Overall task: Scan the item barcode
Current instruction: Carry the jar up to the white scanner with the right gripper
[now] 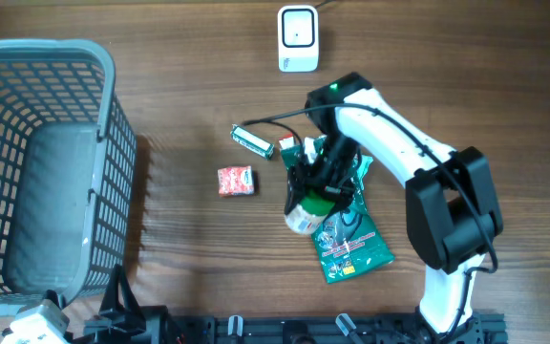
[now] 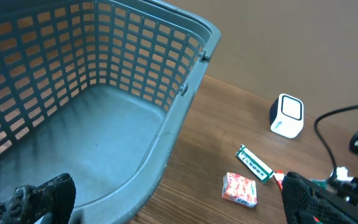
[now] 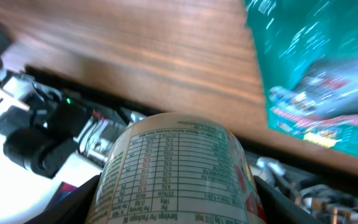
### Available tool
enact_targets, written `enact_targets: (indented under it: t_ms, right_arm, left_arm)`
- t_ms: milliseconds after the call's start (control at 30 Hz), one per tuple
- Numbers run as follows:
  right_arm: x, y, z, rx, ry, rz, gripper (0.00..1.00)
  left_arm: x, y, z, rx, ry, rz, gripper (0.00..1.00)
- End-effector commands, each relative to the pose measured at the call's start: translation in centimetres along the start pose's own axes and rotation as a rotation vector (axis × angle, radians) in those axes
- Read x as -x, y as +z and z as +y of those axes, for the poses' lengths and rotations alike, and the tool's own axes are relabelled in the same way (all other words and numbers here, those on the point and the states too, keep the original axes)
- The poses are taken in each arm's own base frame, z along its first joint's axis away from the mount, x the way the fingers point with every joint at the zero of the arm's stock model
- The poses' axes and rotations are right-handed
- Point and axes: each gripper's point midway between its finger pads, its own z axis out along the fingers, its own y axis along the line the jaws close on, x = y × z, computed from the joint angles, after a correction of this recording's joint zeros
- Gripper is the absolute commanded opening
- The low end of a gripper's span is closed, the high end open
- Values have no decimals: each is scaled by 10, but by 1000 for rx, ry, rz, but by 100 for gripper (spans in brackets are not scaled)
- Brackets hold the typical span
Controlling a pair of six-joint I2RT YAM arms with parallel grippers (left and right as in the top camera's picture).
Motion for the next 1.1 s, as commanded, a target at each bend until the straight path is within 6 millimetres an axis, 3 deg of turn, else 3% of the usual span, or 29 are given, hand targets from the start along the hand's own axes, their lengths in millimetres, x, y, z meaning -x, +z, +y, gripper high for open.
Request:
enact_targets:
  t_ms: [0,133,267,467,600,733,833,967,1067]
  right_arm:
    - [30,-48,-8,-75,-17,-212,61]
    - [91,-114,-19,-247,11,-600,61]
    - [151,-162,1,-249,-70,-923,63]
    - [218,-233,27,-291,-165,-1345,67]
    - [256,-244,29,-369,-244,-1458,66]
    - [294,-241,21,-452,-273,-1537,66]
    - [310,-243,20,-496,-287,-1598,66]
    - [305,-262,23,-562,-245,-1692,64]
    - [300,-265,21,-632,-214,-1710,64]
  left_arm:
    - [0,-2,-2,-16,-2,-5,100]
    - [0,-2,-2,-16,-2,-5,100]
    - [0,-2,-2,-16,-2,-5,100]
    - [0,-2,-2,-16,-2,-5,100]
    - [0,-2,-2,-16,-1,-5,100]
    - [0,-2,-2,-16,-1,-5,100]
    - [0,-2,-2,-16,-1,-5,100]
    - [0,-2,-2,-16,-2,-5,100]
    - [0,-2,-2,-15,-1,-4,100]
